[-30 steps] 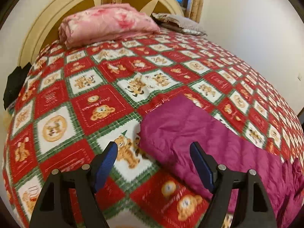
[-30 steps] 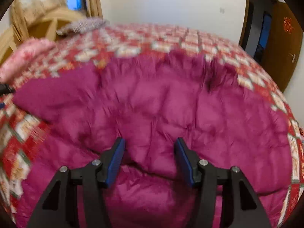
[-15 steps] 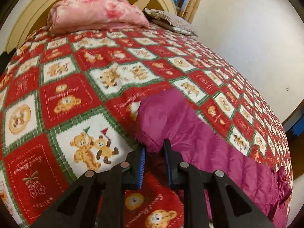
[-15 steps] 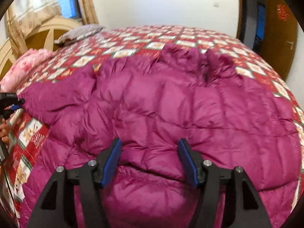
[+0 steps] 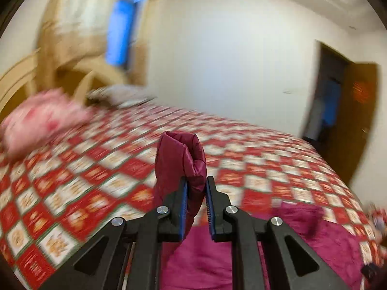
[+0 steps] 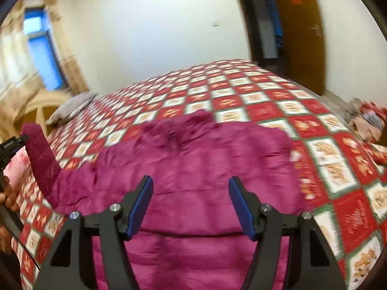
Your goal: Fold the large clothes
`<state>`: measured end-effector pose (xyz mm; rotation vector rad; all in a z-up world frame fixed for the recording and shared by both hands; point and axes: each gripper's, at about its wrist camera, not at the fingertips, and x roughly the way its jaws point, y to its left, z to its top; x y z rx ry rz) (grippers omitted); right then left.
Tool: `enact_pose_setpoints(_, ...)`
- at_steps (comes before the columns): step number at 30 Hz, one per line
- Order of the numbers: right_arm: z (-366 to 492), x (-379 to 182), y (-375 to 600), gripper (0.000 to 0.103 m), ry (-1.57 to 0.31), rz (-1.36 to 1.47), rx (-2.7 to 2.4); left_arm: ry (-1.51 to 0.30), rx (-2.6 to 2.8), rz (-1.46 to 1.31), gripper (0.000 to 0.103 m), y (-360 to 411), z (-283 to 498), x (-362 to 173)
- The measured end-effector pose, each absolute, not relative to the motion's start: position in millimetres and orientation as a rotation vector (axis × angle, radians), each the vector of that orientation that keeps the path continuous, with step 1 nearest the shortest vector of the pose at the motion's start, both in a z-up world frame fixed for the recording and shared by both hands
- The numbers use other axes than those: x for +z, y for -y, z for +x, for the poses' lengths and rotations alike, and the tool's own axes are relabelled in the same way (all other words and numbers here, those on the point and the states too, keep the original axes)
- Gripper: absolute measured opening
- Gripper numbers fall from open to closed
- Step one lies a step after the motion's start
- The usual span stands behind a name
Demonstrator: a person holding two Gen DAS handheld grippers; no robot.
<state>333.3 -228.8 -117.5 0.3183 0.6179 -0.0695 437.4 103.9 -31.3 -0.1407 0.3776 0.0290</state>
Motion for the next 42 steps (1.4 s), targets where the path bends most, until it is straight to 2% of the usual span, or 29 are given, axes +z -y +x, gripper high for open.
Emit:
enact_pose_setpoints(4,316,-115,265,0.068,-0.599,0.369,-0.147,-0.311,-0.173,-0.008,0.014,-13,423,-19)
enact_pose_setpoints(7,303,-120,291,0.068,-0.593,0.421,-0.204,-0.305,-0.280,0.075,0.014,48,414,-32)
enact_pose_setpoints(11,289,-128,319,0.068,-0.614,0.476,-0.234,-0.354,-0.410,0.128,0.014,112,404,-65)
enact_pose_setpoints(18,278,-137,335,0.068,-0.627,0.488,-0.250,-0.523,-0.545,0.220,0.016,173,393,-128)
enact_pose_setpoints(20,278,-139,338,0.071,-0.633,0.498,-0.243,-0.662,-0.631,0.210,0.026,177,395,-145)
enact_pose_setpoints(23,282,-136,342,0.071,-0.621,0.513,-0.232,-0.742,-0.709,0.151,0.030,166,385,-157)
enact_pose_setpoints(27,295,-125,339,0.072,-0.609,0.522,-0.185,-0.768,-0.675,0.124,0.058,134,367,-156)
enact_pose_setpoints(28,300,-123,336,0.076,-0.610,0.525,-0.164,-0.754,-0.658,0.120,0.066,123,361,-152)
enact_pose_setpoints(29,307,-121,330,0.083,-0.615,0.528,-0.135,-0.738,-0.634,0.114,0.070,111,354,-148)
enact_pose_setpoints(30,317,-120,323,0.086,-0.622,0.530,-0.101,-0.721,-0.608,0.106,0.073,98,349,-144)
enact_pose_setpoints(32,335,-120,305,0.090,-0.628,0.508,-0.054,-0.695,-0.544,0.092,0.074,78,347,-137)
enact_pose_setpoints(35,376,-134,274,0.091,-0.713,0.431,0.012,-0.683,-0.458,0.092,0.075,55,360,-130)
enact_pose_setpoints(36,388,-143,264,0.089,-0.751,0.405,0.023,-0.677,-0.417,0.102,0.075,48,364,-126)
enact_pose_setpoints(37,404,-155,252,0.077,-0.805,0.362,0.036,-0.669,-0.381,0.107,0.075,41,369,-123)
enact_pose_setpoints(38,413,-164,244,0.051,-0.843,0.323,0.034,-0.659,-0.336,0.107,0.075,33,374,-119)
enact_pose_setpoints(39,423,-173,236,0.038,-0.884,0.271,0.014,-0.651,-0.307,0.101,0.075,27,378,-117)
enact_pose_setpoints(41,427,-183,228,0.027,-0.909,0.198,-0.025,-0.632,-0.257,0.082,0.075,16,392,-109)
enact_pose_setpoints(42,422,-180,228,0.025,-0.890,0.188,-0.053,-0.625,-0.237,0.076,0.075,11,398,-106)
